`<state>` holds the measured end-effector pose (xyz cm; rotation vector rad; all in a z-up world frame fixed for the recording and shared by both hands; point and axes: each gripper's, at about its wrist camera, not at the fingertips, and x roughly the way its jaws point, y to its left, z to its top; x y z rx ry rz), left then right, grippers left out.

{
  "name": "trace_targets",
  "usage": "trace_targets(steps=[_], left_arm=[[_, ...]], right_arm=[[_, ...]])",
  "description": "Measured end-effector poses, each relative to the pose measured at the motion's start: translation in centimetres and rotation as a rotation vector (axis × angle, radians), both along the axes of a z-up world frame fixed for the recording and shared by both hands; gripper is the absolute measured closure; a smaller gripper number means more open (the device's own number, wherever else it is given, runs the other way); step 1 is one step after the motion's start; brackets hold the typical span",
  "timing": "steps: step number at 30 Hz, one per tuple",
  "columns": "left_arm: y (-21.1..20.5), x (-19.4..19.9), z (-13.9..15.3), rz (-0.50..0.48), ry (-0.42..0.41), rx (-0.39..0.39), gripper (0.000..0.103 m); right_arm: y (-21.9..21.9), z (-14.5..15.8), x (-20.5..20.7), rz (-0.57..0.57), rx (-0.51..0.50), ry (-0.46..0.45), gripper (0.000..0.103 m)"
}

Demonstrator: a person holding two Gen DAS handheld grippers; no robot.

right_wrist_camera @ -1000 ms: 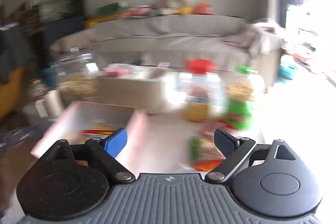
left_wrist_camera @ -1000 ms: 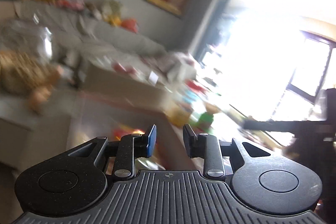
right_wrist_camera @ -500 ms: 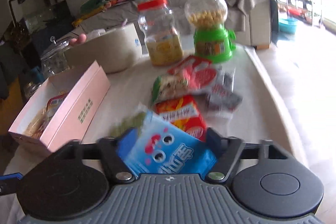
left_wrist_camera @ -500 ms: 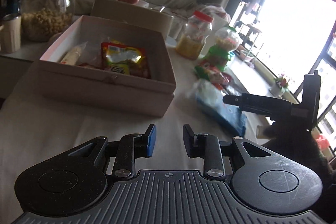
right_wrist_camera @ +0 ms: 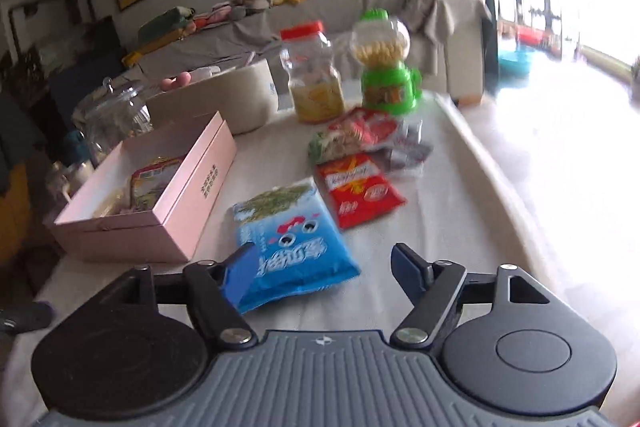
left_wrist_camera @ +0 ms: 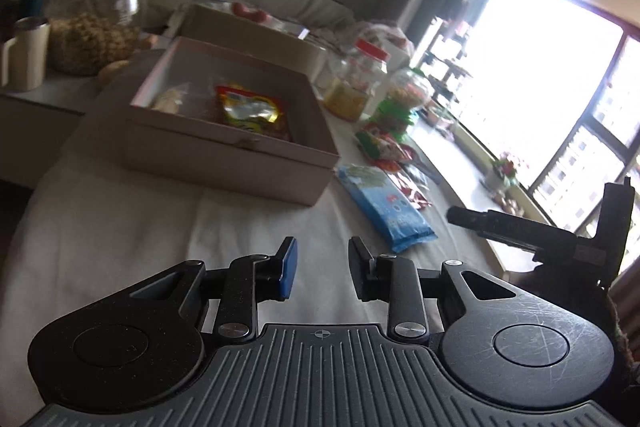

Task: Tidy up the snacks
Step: 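Grasp the blue seaweed packet with the left tool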

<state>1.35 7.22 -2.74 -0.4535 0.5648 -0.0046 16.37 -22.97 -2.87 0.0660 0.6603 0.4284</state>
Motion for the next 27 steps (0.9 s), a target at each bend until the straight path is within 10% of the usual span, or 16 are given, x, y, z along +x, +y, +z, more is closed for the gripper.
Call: trace_targets(steps=[10, 15, 19, 27], left_arm=[[7.7, -6.8, 7.6, 0.328, -0.121, 0.126, 0.071], [9.9, -7.7, 7.8, 0.402, -0.060, 0.067, 0.071], [10.1, -3.9, 5.8, 0.259, 0.013, -0.035, 0.071], [4.9, 7.4, 0.5, -0.161, 0.218, -0.140, 0.071]], right_arm=[[-2.9, -1.0, 2.7, -0.146, 0.220, 0.161, 0.028], [1.4, -1.0, 4.1, -0.018, 0.106, 0.121, 0.026], [2.7, -1.6, 5.7, 0.046, -0.047, 0.104, 0.023], [3.2, -2.9, 7.6, 0.140, -0.012, 0.179, 0.023]])
